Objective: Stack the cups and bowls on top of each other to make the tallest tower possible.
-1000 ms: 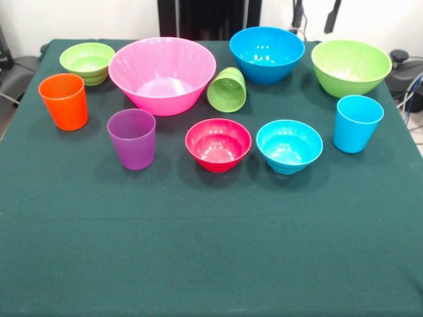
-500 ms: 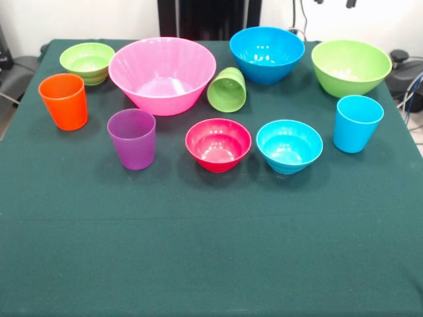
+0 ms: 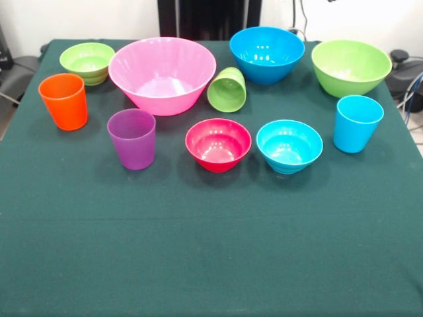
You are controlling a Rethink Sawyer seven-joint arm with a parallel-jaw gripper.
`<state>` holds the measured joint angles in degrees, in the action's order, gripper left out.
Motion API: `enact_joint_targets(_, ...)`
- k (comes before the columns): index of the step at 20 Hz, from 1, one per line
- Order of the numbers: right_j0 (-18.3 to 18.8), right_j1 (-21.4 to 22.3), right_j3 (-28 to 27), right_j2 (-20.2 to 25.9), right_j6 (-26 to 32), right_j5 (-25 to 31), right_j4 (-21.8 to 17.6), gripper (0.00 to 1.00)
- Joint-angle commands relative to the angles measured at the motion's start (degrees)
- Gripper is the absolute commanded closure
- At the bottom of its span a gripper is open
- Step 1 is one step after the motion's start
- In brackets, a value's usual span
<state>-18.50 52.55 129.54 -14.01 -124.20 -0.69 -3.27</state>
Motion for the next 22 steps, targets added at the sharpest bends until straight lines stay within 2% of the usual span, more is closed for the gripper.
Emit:
enact_joint_targets(1,-2.9,-4.2,5.9,-3.0,-9.8,-8.2,-1.8,0.0)
enact_joint_targets(2,-4.1,-6.2,4.6,-5.1,-8.8,-10.0,-1.9,0.0)
enact_joint_targets(4,-3.8,-9.9,3.3,-5.8,-8.1,-13.3,-1.7,0.0)
enact_joint_targets(12,1.3,-19.8,-4.5,-2.4,-5.5,-18.3,-1.4,0.0)
enact_joint_targets(15,1.4,-23.3,-7.0,-2.6,-5.2,-20.1,-0.2,0.0)
enact_joint_targets(18,1.2,-25.7,-8.7,-3.1,-5.0,-21.3,0.7,0.0)
enact_joint_targets(22,0.1,-26.2,-9.4,-4.8,-4.2,-21.3,0.9,0.0)
